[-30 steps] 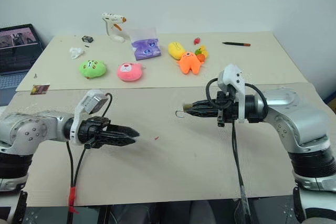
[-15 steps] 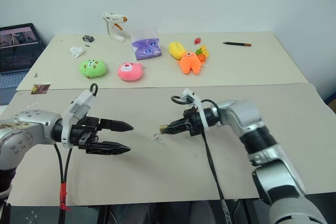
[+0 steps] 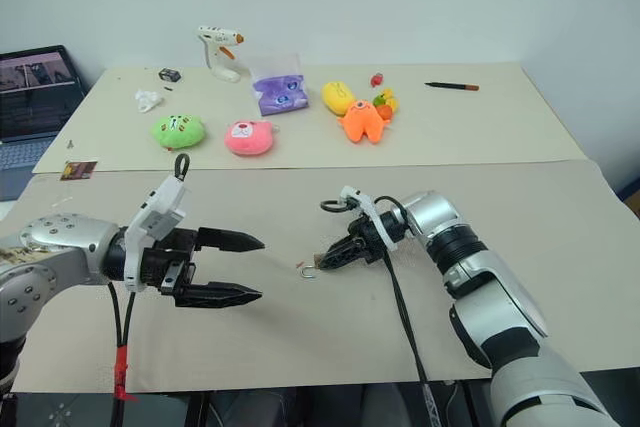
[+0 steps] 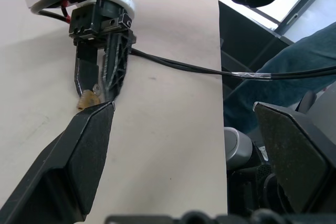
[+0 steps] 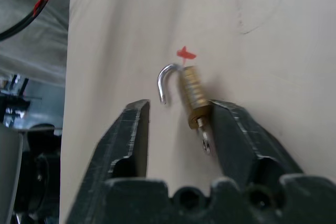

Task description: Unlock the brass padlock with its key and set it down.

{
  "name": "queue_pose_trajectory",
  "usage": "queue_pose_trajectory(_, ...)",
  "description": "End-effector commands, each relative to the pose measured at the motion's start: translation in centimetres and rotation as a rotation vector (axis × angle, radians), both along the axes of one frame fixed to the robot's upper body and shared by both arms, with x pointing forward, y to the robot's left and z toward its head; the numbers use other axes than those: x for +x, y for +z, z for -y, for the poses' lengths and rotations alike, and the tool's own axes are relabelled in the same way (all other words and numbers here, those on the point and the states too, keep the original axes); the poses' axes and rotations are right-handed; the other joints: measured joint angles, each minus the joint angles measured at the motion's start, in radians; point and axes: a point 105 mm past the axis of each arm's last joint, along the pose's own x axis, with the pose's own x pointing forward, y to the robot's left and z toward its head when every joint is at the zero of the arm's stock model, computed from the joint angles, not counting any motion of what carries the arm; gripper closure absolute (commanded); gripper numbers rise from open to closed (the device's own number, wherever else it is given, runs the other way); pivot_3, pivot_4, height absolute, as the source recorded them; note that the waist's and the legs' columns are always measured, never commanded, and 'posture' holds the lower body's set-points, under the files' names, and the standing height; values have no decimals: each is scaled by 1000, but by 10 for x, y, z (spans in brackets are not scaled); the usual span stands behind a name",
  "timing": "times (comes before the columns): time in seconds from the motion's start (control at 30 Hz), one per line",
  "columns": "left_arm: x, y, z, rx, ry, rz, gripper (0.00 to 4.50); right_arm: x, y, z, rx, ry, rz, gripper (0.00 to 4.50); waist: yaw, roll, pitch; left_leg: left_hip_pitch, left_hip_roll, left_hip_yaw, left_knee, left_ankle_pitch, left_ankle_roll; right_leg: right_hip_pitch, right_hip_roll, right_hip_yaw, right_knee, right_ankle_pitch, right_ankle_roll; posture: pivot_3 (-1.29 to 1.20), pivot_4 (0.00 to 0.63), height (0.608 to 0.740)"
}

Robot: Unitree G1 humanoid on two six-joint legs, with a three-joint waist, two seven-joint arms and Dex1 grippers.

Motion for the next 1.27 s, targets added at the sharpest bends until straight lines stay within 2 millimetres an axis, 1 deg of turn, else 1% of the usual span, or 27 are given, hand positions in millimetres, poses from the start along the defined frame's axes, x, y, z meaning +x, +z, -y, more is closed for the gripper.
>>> queue_pose_trajectory(0.03, -2, 3, 4, -13, -30, 26, 0, 4, -7, 45, -122, -98, 2, 646, 3, 0, 0, 0, 0, 0, 0, 0, 0, 0, 0, 0, 0, 0, 0, 0, 150, 740)
queue_pose_trajectory(0.07, -2, 3, 5, -14, -33, 26, 0, 4, -4, 50, -124, -109, 5, 417, 2, 0, 0, 0, 0, 0, 0, 0, 0, 0, 0, 0, 0, 1, -1, 0, 150, 740)
queue_pose_trajectory(0.1, -1, 2, 6, -16, -37, 26, 0, 5, 1, 61, -128, -138, 17, 82, 4, 0, 0, 1, 0, 0, 0, 0, 0, 1, 0, 0, -1, 1, -1, 0, 150, 740)
queue_pose_trajectory(0.2, 4, -1, 8, -12, -47, 49, 0, 5, 14, 91, -146, -188, 79, 32, 14, 0, 0, 0, 0, 0, 0, 0, -1, 1, 0, 0, -2, 1, -1, 0, 150, 740)
queue_pose_trajectory(0.27, 7, -4, 9, -10, -46, 70, 0, 2, 22, 106, -151, -207, 135, 32, 21, 0, 0, -1, 0, 0, 0, 0, 0, 1, -1, -1, -3, 1, -1, 0, 150, 740)
queue_pose_trajectory(0.33, 13, -6, 7, -14, -26, 106, 0, -1, 32, 115, -145, -213, 217, 32, 19, 0, 0, -2, 0, 0, -1, 0, 0, 0, 0, -1, -5, 1, -1, 0, 150, 740)
queue_pose_trajectory(0.37, 19, -8, 5, -17, 10, 131, 0, -3, 36, 119, -148, -205, 277, 32, 17, 0, 0, -2, 0, 0, -2, 0, 0, 0, 0, -1, -6, 1, -1, 0, 150, 740)
queue_pose_trajectory(0.4, 29, -9, 2, -25, 68, 168, 0, -5, 39, 122, -159, -196, 355, 32, 14, 0, 0, -4, 0, 0, -2, -1, 0, 0, 0, -1, -6, 1, -1, 0, 150, 740)
queue_pose_trajectory(0.47, 62, -16, -18, -20, 276, 256, 0, -9, 60, 120, -109, -229, 557, 32, 8, 1, 0, -6, 1, 1, -3, -1, -1, -2, -1, -1, -5, 1, -1, 0, 150, 740)
queue_pose_trajectory(0.5, 70, -19, -27, -19, 336, 274, 0, -12, 68, 119, -85, -251, 617, 32, 7, 2, 0, -6, 2, 1, -4, -1, -1, -2, -1, -1, -6, 1, -1, 0, 150, 740)
queue_pose_trajectory(0.53, 73, -24, -33, -24, 368, 261, 0, -20, 73, 115, -69, -249, 677, 32, 3, 2, 0, -6, 2, 2, -5, 0, -1, -3, -1, -1, -6, 1, -1, 0, 150, 740)
queue_pose_trajectory(0.6, 72, -30, -39, -32, 388, 237, 0, -34, 78, 110, -60, -243, 746, 32, 0, 2, 0, -6, 2, 2, -7, 0, -2, -4, -1, -1, -6, 1, -1, 0, 150, 740)
queue_pose_trajectory(0.67, 65, -28, -40, -80, 364, 214, 0, -50, 90, 101, 2, -303, 784, 32, 2, 2, 0, -6, 2, 2, -8, 0, -2, -3, -1, -1, -7, 1, -1, 0, 150, 740)
queue_pose_trajectory(0.73, 62, -26, -42, -96, 357, 213, 0, -60, 96, 95, 27, -339, 798, 32, 6, 2, 0, -6, 2, 2, -8, 0, -1, -3, -1, -1, -7, 1, -1, 0, 150, 740)
queue_pose_trajectory(0.8, 60, -30, -46, -56, 364, 229, 0, -64, 104, 92, 45, -385, 849, 32, 11, 2, 0, -5, 1, 2, -7, 0, -1, -2, -2, -1, -8, 1, -1, 0, 150, 740)
queue_pose_trajectory(0.87, 54, -39, -48, 5, 350, 238, 0, -67, 104, 91, 26, -422, 914, 32, 15, 2, 0, -3, 1, 2, -7, -1, -1, 0, -2, -1, -8, 1, -1, 0, 150, 740)
queue_pose_trajectory(0.9, 54, -41, -50, 22, 362, 246, 0, -68, 101, 90, 10, -434, 936, 32, 16, 2, 0, -2, 1, 2, -8, -1, -1, 1, -2, -1, -8, 1, -1, 0, 150, 740)
queue_pose_trajectory(0.97, 65, -42, -57, 77, 457, 363, 0, -70, 96, 89, 1, -461, 1002, 32, 21, 2, 0, -1, 1, 2, -9, -1, -1, 1, -2, 0, -8, 1, -1, 0, 150, 740)
queue_pose_trajectory(1.03, 62, -47, -56, 110, 430, 394, 0, -78, 82, 87, -11, -452, 991, 32, 25, 2, 0, -1, 1, 2, -9, -1, -1, 1, -2, 0, -8, 1, -1, 0, 150, 740)
queue_pose_trajectory(1.1, 59, -50, -54, 96, 410, 369, 0, -82, 74, 86, -6, -460, 973, 32, 25, 2, 0, -2, 1, 3, -9, 0, -1, 0, -2, 0, -8, 1, -1, 0, 150, 740)
queue_pose_trajectory(1.17, 57, -51, -51, 86, 392, 372, 0, -81, 69, 88, -3, -472, 972, 32, 23, 2, 0, -1, 1, 3, -9, -1, -1, 1, -2, 0, -8, 1, -1, 0, 150, 740)
queue_pose_trajectory(1.27, 60, -47, -45, 68, 367, 428, 0, -75, 60, 93, -2, -508, 955, 32, 19, 2, 0, 0, 1, 4, -9, -1, -1, 1, -2, 0, -7, 1, -1, 0, 150, 740)
